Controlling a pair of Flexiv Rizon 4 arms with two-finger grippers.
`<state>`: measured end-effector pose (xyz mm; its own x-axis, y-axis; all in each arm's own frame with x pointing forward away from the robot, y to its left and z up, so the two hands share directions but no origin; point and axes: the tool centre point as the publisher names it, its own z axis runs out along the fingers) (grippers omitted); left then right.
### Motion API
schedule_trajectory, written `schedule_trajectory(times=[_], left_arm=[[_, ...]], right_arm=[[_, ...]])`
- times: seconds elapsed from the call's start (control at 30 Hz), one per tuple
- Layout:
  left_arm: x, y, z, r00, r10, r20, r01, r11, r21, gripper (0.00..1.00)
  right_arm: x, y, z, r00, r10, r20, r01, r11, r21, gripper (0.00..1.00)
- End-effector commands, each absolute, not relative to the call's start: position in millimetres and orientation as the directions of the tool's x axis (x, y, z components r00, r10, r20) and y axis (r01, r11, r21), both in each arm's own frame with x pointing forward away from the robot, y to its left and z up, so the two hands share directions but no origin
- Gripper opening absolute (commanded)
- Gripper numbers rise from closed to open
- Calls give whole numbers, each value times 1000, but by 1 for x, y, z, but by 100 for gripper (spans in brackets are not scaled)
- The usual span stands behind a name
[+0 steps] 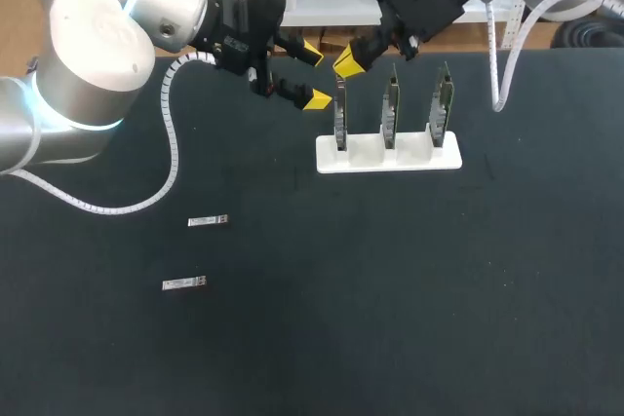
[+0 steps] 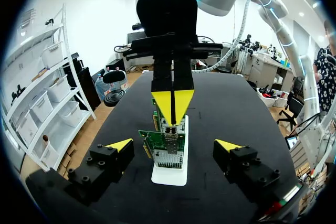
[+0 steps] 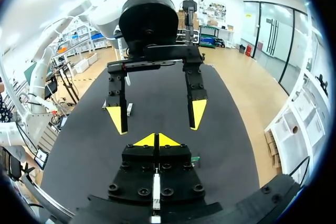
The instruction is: Pick up the optical module with the left hand, and insert it into the network port with the right hand.
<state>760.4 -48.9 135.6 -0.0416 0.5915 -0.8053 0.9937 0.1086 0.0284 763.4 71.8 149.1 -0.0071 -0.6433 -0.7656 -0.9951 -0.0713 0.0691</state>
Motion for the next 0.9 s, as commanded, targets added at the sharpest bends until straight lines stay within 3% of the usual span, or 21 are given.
schedule_trajectory(times=[0.03, 0.9], left_arm=[[762, -49, 135, -41, 593, -804, 994, 105, 27, 100], [762, -49, 135, -41, 593, -804, 994, 105, 27, 100]], right_arm=[[767, 72, 147, -8, -642, -767, -994, -76, 73, 0], [773, 74, 148, -1, -640, -768, -994, -82, 69, 0]])
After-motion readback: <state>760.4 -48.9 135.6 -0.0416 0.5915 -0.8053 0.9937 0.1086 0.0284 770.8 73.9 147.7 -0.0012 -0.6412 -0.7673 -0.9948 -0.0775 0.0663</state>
